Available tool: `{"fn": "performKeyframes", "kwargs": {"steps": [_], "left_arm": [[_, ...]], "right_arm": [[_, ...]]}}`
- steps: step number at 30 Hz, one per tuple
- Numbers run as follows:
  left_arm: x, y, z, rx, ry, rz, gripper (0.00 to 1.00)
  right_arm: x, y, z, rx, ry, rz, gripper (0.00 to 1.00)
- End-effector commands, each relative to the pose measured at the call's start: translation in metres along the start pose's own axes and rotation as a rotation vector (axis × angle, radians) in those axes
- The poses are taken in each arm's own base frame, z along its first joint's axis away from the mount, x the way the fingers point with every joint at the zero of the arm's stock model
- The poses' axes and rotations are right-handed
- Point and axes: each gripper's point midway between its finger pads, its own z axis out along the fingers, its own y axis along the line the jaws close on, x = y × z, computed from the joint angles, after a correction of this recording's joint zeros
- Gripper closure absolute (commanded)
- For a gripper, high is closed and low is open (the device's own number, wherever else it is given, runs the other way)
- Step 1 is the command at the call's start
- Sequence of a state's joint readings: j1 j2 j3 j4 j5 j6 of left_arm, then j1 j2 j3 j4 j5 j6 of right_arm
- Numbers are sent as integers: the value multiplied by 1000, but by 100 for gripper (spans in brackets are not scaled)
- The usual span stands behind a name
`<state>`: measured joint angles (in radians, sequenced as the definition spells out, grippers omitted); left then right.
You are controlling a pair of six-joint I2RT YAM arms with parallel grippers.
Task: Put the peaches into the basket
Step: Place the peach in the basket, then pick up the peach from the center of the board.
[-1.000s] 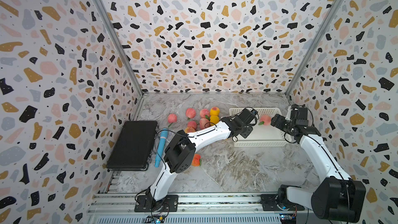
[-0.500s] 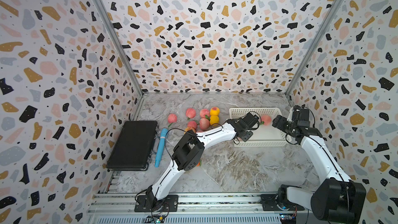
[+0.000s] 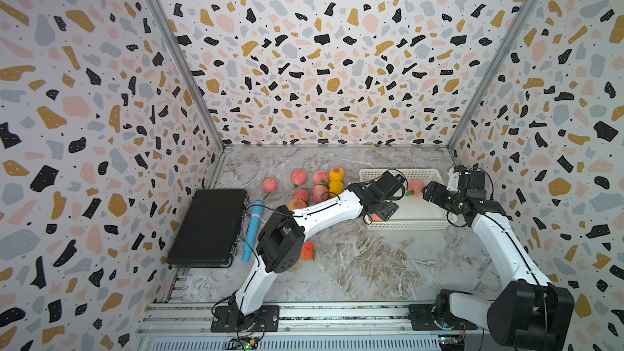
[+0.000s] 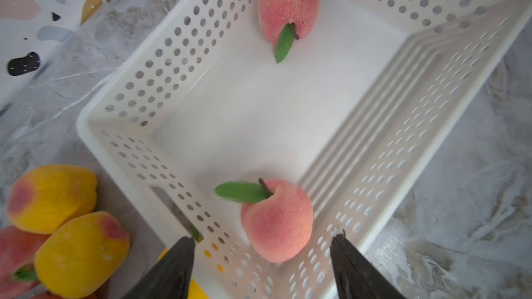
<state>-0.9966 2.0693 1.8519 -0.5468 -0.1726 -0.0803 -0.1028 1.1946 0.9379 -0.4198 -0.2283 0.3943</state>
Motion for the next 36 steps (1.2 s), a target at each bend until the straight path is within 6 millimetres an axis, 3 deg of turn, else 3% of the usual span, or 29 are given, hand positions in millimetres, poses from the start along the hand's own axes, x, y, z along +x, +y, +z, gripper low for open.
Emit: {"fn": "performKeyframes", "kwargs": {"steps": [1,6,11,14,17,21,26,31,36], "left_arm": [[-17,26,-48,-21,-80,-82,23],[8,76,-89,5,-65,-251,23],[41,134,-117,37,-62,-454,22],[68,161,-131,8,-53,-526,22],[93,180,-146,-20,-46,-599,22],[122,206,-162,-65,-22,-672,21],[141,225,-172,-107,-16,-707,21],[143,225,-173,-87,-30,-711,20],[147,225,-177,-107,-38,-706,20]], "right_arm": [[-8,30,-17,-139,-9,-47,14],[4,67,-18,-199,73,-175,17],[24,120,-19,-240,134,-385,19],[42,146,-10,-268,184,-526,20],[60,159,1,-237,247,-651,20],[65,174,18,-151,260,-705,20],[71,195,41,-65,268,-578,22],[94,219,63,-3,301,-649,22],[107,225,90,43,329,-622,23]]}}
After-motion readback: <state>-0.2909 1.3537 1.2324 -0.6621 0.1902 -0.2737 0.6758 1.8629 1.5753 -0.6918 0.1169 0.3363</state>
